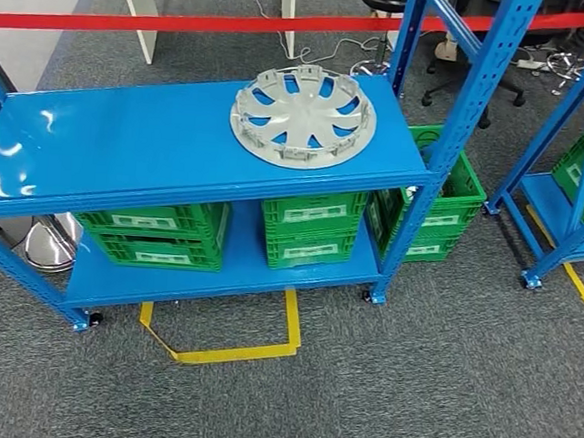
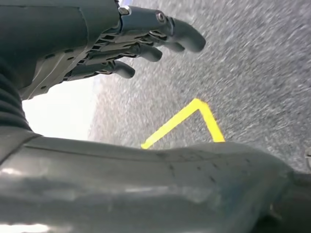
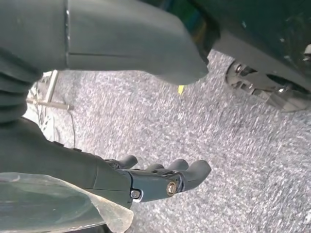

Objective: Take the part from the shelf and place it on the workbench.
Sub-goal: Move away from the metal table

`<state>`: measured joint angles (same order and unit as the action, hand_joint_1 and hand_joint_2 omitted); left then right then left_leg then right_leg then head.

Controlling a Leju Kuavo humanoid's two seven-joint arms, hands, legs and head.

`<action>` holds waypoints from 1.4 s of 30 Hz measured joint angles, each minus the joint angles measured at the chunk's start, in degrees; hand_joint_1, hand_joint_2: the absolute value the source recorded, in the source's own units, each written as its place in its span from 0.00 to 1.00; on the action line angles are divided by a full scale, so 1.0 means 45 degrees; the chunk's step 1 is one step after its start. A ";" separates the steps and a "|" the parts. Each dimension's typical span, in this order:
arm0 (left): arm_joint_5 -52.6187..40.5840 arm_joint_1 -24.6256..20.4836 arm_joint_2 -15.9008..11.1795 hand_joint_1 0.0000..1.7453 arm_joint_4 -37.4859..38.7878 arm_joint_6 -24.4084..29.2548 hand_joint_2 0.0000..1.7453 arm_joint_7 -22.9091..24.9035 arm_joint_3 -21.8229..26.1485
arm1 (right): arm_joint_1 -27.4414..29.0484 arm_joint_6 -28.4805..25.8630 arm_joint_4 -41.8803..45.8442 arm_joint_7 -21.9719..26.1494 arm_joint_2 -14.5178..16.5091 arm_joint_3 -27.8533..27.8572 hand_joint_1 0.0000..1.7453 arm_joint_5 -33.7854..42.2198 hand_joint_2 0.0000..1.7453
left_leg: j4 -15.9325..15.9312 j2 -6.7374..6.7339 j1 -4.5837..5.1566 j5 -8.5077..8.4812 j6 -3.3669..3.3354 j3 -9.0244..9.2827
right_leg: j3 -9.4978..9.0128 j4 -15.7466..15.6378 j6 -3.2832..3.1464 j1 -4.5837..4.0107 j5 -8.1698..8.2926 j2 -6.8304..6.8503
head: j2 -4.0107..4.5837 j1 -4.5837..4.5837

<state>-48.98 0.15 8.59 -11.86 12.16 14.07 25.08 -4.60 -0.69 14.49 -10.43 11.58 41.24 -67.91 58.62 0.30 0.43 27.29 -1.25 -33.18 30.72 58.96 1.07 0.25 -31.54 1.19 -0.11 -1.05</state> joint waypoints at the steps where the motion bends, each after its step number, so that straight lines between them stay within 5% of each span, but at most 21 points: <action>1: 0.0253 0.0042 -0.0036 0.00 -0.0012 -0.0060 1.00 -0.0072 -0.0094 | 0.0054 0.0002 0.0036 0.0057 -0.0058 -0.0170 0.00 0.0351 1.00 | -0.0097 0.0001 -0.0037 -0.0029 -0.0054 0.0057 | 0.0117 0.0251 0.0051 -0.0003 -0.0190 -0.0045 | 0.0000 0.0021; 3: 0.0764 0.0062 -0.0097 0.00 -0.0078 -0.0186 0.50 -0.0226 -0.0310 | 0.0229 0.0007 0.0073 0.0178 -0.0190 -0.0527 0.00 0.1080 1.00 | -0.0194 -0.0006 -0.0069 -0.0047 -0.0149 0.0123 | 0.0737 0.1503 0.0127 0.0016 -0.0876 -0.0166 | 0.0000 0.0074; 5: 0.1234 0.0052 -0.0165 0.00 -0.0204 -0.0301 0.00 -0.0364 -0.0517 | 0.0400 0.0012 0.0077 0.0316 -0.0304 -0.0858 0.00 0.1761 0.50 | -0.0180 -0.0008 -0.0054 -0.0023 -0.0181 0.0128 | 0.1509 0.2987 0.0196 0.0027 -0.1436 -0.0210 | 0.0000 0.0100; 7: 0.1674 0.0018 -0.0249 0.00 -0.0405 -0.0412 0.00 -0.0489 -0.0722 | 0.0576 0.0019 0.0079 0.0413 -0.0410 -0.1191 0.00 0.2373 0.00 | -0.0161 0.0003 -0.0049 0.0006 -0.0173 0.0153 | 0.1589 0.3071 0.0248 0.0055 -0.1135 -0.0211 | 0.0000 0.0099; 10: 0.2354 -0.0072 -0.0356 0.00 -0.0809 -0.0577 0.00 -0.0697 -0.1053 | 0.0979 0.0024 0.0056 0.0509 -0.0563 -0.1724 0.00 0.3297 0.00 | -0.0033 0.0106 -0.0049 0.0104 -0.0041 0.0176 | 0.0480 0.0769 0.0264 0.0124 0.0032 -0.0237 | 0.0000 0.0113; 12: 0.2820 -0.0091 -0.0443 0.00 -0.1026 -0.0687 0.00 -0.0831 -0.1281 | 0.1225 0.0030 0.0037 0.0600 -0.0630 -0.2098 0.00 0.3932 0.00 | 0.0051 0.0129 -0.0013 0.0145 0.0096 0.0150 | 0.0069 0.0006 0.0160 0.0110 0.0171 -0.0283 | 0.0000 0.0107; 16: 0.3781 0.0015 -0.0649 0.00 -0.1267 -0.0917 0.00 -0.1085 -0.1734 | 0.1625 0.0034 0.0059 0.0782 -0.0855 -0.2852 0.00 0.5243 0.00 | 0.0308 0.0122 -0.0041 0.0328 0.0299 0.0062 | -0.0019 -0.0068 -0.0134 0.0110 0.0232 -0.0246 | 0.0000 0.0079; 20: 0.4767 0.0447 -0.0798 0.00 -0.1307 -0.1163 0.00 -0.1348 -0.2217 | 0.1682 0.0049 0.0367 0.1005 -0.1054 -0.3641 0.00 0.6598 0.00 | 0.3145 0.0080 -0.0133 0.1690 0.0534 -0.1205 | -0.0046 -0.0095 -0.0323 0.0145 0.0219 -0.0179 | 0.0000 0.0012; 21: 0.5001 0.0611 -0.0818 0.00 -0.1293 -0.1226 0.00 -0.1408 -0.2318 | 0.1660 0.0052 0.0507 0.1056 -0.1100 -0.3831 0.00 0.6925 0.00 | 0.3608 0.0080 -0.0151 0.1758 0.0549 -0.1431 | -0.0060 -0.0094 -0.0330 0.0144 0.0208 -0.0171 | 0.0000 0.0011; 22: 0.5218 0.0789 -0.0844 0.00 -0.1264 -0.1280 0.00 -0.1464 -0.2420 | 0.1623 0.0052 0.0668 0.1101 -0.1150 -0.4002 0.00 0.7222 0.00 | 0.3618 0.0078 -0.0165 0.1585 0.0546 -0.1455 | -0.0082 -0.0094 -0.0332 0.0144 0.0195 -0.0168 | 0.0000 0.0011; 24: 0.5635 0.1135 -0.0924 0.00 -0.1169 -0.1377 0.00 -0.1572 -0.2627 | 0.1501 0.0051 0.1027 0.1198 -0.1232 -0.4342 0.00 0.7794 0.00 | 0.2258 0.0054 -0.0178 0.0684 0.0479 -0.0857 | -0.0153 -0.0094 -0.0303 0.0144 0.0157 -0.0178 | 0.0000 0.0008; 26: 0.6047 0.1399 -0.1008 0.00 -0.1067 -0.1474 0.00 -0.1684 -0.2836 | 0.1364 0.0051 0.1349 0.1290 -0.1305 -0.4689 0.00 0.8349 0.50 | 0.0705 0.0000 -0.0131 0.0130 0.0378 -0.0148 | -0.0130 -0.0089 -0.0195 0.0104 0.0082 -0.0172 | 0.0000 0.0014; 28: 0.6468 0.1588 -0.1077 0.00 -0.1022 -0.1579 0.00 -0.1807 -0.3046 | 0.1298 0.0053 0.1580 0.1384 -0.1397 -0.5052 0.00 0.8930 1.00 | 0.0175 -0.0011 -0.0062 0.0166 0.0279 0.0086 | -0.0075 -0.0116 -0.0039 0.0078 0.0020 -0.0119 | 0.0000 0.0034; 32: 0.7403 0.1763 -0.1203 0.00 -0.1101 -0.1801 0.00 -0.2094 -0.3510 | 0.1509 0.0063 0.1735 0.1566 -0.1604 -0.5829 0.00 1.0254 1.00 | -0.0076 -0.0005 -0.0112 0.0103 -0.0028 0.0184 | 0.0048 0.0327 0.0214 0.0114 -0.0379 -0.0133 | 0.0000 0.0083; 35: 0.8043 0.1541 -0.1306 0.00 -0.1487 -0.1947 0.00 -0.2299 -0.3819 | 0.2029 0.0079 0.1608 0.1681 -0.1729 -0.6352 0.00 1.1148 1.00 | -0.0133 -0.0029 -0.0111 0.0110 -0.0207 0.0207 | 0.1177 0.2546 0.0353 0.0134 -0.1516 -0.0230 | 0.0000 0.0127; 37: 0.8400 0.1279 -0.1353 0.00 -0.1895 -0.2042 0.00 -0.2408 -0.3996 | 0.2486 0.0090 0.1342 0.1735 -0.1798 -0.6647 0.00 1.1638 0.50 | -0.0126 -0.0014 -0.0103 0.0149 -0.0242 0.0240 | 0.1629 0.3239 0.0474 0.0183 -0.1529 -0.0237 | 0.0000 0.0126; 39: 0.8709 0.0985 -0.1383 0.00 -0.2379 -0.2124 0.00 -0.2507 -0.4168 | 0.2960 0.0093 0.1012 0.1798 -0.1892 -0.6915 0.00 1.2064 0.00 | -0.0082 0.0014 -0.0125 0.0222 -0.0200 0.0307 | 0.1177 0.2079 0.0617 0.0289 -0.0636 -0.0230 | 0.0000 0.0131; 40: 0.8841 0.0848 -0.1411 0.00 -0.2602 -0.2154 0.00 -0.2546 -0.4242 | 0.3163 0.0095 0.0861 0.1831 -0.1924 -0.7033 0.00 1.2245 0.00 | -0.0026 0.0022 -0.0126 0.0279 -0.0144 0.0329 | 0.0798 0.1215 0.0688 0.0350 -0.0204 -0.0228 | 0.0000 0.0140; 42: 0.9155 0.0628 -0.1510 0.00 -0.3001 -0.2233 0.00 -0.2624 -0.4398 | 0.3495 0.0098 0.0609 0.1893 -0.1986 -0.7323 0.00 1.2686 0.00 | 0.0128 0.0025 -0.0068 0.0427 -0.0026 0.0322 | 0.0230 0.0103 0.0609 0.0412 0.0282 -0.0277 | 0.0000 0.0123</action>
<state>-7.78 2.98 1.80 -25.37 2.11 2.26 5.29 11.13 -0.25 17.23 -1.91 2.64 8.28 -10.82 59.20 0.41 0.12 29.21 -1.37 -31.73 31.75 59.43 3.81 2.10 -30.27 -0.06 -0.11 -0.50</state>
